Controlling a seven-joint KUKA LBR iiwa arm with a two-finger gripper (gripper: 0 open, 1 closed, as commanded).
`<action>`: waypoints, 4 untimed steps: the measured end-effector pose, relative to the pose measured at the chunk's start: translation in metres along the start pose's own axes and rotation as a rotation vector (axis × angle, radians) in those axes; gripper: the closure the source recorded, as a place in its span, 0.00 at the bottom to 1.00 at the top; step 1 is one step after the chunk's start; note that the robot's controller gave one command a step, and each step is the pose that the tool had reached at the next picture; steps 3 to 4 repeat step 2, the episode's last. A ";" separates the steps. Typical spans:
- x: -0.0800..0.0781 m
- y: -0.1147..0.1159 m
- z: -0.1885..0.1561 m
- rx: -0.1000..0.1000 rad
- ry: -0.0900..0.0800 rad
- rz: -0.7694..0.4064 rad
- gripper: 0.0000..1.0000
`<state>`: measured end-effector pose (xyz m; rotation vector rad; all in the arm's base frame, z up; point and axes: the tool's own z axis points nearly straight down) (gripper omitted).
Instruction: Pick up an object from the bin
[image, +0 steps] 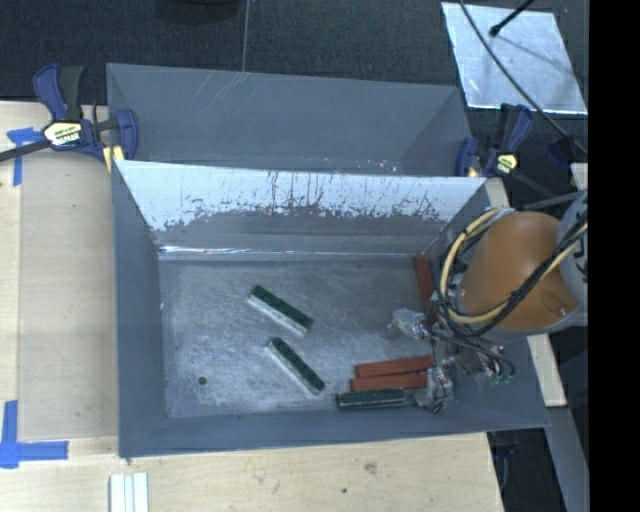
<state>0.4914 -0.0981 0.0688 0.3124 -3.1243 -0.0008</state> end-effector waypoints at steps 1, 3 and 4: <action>-0.001 0.000 0.000 0.001 -0.002 -0.001 0.00; -0.001 0.000 -0.001 0.001 -0.002 -0.002 1.00; -0.001 0.000 -0.001 0.001 -0.002 -0.002 1.00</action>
Offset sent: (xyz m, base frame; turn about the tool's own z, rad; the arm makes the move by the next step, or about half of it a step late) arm 0.0000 0.0000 0.0000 0.0000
